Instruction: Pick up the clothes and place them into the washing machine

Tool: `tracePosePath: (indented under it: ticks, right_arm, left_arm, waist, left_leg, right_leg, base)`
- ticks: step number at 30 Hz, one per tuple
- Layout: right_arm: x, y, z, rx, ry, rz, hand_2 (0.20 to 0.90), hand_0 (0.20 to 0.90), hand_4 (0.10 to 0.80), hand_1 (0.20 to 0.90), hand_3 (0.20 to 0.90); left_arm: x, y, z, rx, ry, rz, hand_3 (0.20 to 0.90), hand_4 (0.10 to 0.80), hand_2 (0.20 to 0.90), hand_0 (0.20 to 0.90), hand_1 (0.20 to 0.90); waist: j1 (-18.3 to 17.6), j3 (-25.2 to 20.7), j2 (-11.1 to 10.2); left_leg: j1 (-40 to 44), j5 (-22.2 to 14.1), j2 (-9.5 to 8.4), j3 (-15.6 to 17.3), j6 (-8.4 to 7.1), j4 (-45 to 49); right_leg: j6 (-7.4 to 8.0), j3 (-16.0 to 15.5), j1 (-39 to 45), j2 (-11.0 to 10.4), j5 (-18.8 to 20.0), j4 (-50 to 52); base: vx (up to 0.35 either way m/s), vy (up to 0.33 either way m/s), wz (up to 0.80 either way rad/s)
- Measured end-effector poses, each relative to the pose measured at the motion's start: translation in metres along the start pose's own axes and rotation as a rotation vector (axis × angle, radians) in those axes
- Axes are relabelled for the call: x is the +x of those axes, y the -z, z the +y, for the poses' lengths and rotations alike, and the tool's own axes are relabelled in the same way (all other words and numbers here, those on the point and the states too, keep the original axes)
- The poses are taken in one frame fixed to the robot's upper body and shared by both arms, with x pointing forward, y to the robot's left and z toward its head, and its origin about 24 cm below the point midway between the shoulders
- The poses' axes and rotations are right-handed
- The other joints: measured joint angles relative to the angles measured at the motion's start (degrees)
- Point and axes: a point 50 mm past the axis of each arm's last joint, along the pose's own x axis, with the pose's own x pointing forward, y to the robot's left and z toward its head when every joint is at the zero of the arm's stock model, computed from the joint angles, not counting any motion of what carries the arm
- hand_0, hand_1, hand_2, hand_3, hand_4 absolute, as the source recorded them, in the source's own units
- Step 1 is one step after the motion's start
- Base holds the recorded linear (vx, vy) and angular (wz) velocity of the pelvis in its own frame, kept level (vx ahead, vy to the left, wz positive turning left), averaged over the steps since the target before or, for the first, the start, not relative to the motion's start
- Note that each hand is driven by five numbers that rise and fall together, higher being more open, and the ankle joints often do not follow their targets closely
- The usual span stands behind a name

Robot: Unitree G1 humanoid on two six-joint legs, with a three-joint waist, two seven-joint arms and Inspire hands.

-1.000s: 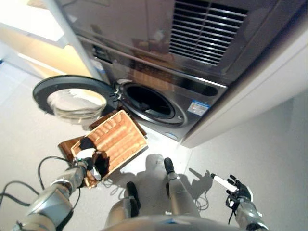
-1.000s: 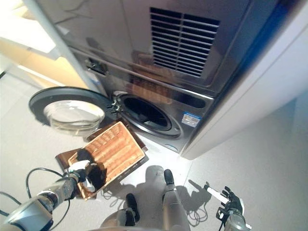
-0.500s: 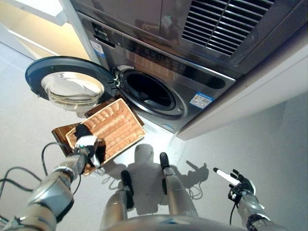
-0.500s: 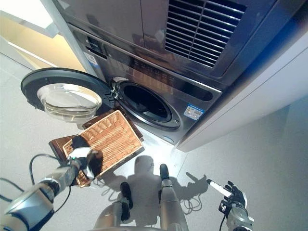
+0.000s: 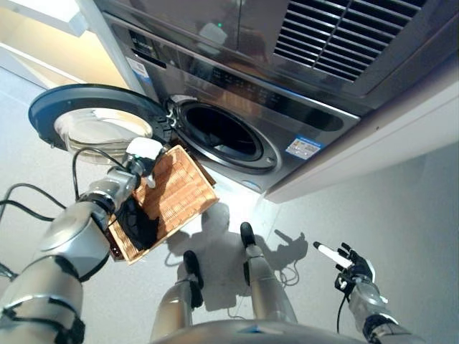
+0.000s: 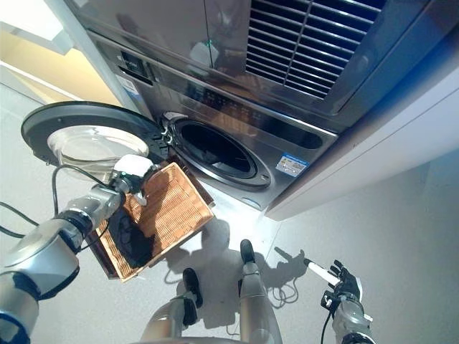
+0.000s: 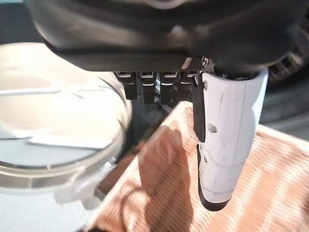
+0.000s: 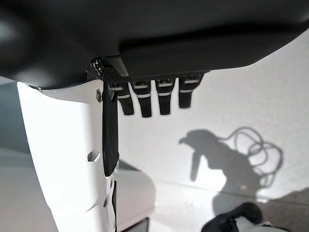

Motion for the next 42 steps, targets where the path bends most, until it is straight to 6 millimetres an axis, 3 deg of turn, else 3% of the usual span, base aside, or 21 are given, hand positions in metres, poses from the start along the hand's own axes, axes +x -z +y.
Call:
tracePosePath:
  ticks: [3,17,18,23,32,42]
  right_arm:
    - [-0.001,0.002,0.000,-0.007,0.001,0.004,0.900,0.900,0.800,0.900,0.900]
    - [-0.002,0.005,0.000,-0.044,-0.006,0.010,0.900,0.900,0.800,0.900,0.900]
    - [-0.002,0.005,0.000,-0.044,-0.006,0.011,0.900,0.900,0.800,0.900,0.900]
    - [-0.002,0.005,0.000,-0.046,-0.007,0.013,0.900,0.900,0.800,0.900,0.900]
    - [-0.002,0.006,0.003,-0.052,-0.013,0.016,0.900,0.900,0.800,0.900,0.900]
    - [-0.002,0.007,0.006,-0.069,-0.023,0.020,0.900,0.900,0.800,0.900,0.900]
  left_arm:
    - [-0.002,-0.009,-0.016,0.016,0.054,-0.025,0.900,0.800,0.900,0.900,0.900]
    - [-0.008,-0.018,-0.039,0.039,0.120,-0.056,0.900,0.800,0.900,0.900,0.900]
    - [-0.009,-0.021,-0.044,0.037,0.130,-0.060,0.900,0.800,0.900,0.900,0.900]
    - [-0.017,-0.036,-0.069,0.048,0.208,-0.101,0.900,0.800,0.900,0.900,0.900]
    - [-0.034,-0.044,-0.106,0.051,0.326,-0.112,0.900,0.800,0.900,0.900,0.900]
    - [-0.035,-0.056,-0.111,0.043,0.341,-0.134,0.900,0.800,0.900,0.900,0.900]
  waist:
    - [-0.2,0.0,0.0]
    - [-0.9,-0.6,0.2]
    - [-0.9,-0.9,0.1]
    - [-1.1,-1.1,-0.2]
    - [-1.4,-2.1,-1.5]
    - [-0.9,-2.1,-1.5]
  left_leg:
    - [-0.7,-0.8,0.15,0.3,0.12,1.5]
    - [-6.6,-4.4,-0.11,1.0,2.16,9.5]
    - [-7.1,-4.6,-0.19,1.2,2.51,10.0]
    - [-8.1,-5.4,-0.81,1.4,3.60,11.4]
    - [-9.1,-6.0,-0.93,2.4,4.56,12.6]
    - [-9.2,-6.1,-0.92,2.5,4.56,12.3]
  right_leg:
    - [-0.14,0.5,-0.2,0.0,-0.2,0.1]
    - [1.14,1.9,-2.9,-0.8,0.3,0.7]
    - [1.80,2.2,-3.2,-0.9,0.7,0.6]
    - [2.18,2.4,-3.3,-1.6,1.0,0.1]
    - [3.03,2.7,-3.8,-2.2,0.9,-0.6]
    - [3.15,2.6,-3.9,-2.2,1.0,-1.1]
  base:
    - [-0.008,0.047,-0.06]
    - [-0.009,0.062,-0.01]
    - [-0.010,0.033,-0.01]
    - [-0.008,0.038,-0.01]
    - [0.001,0.008,-0.01]
    - [0.000,0.001,-0.01]
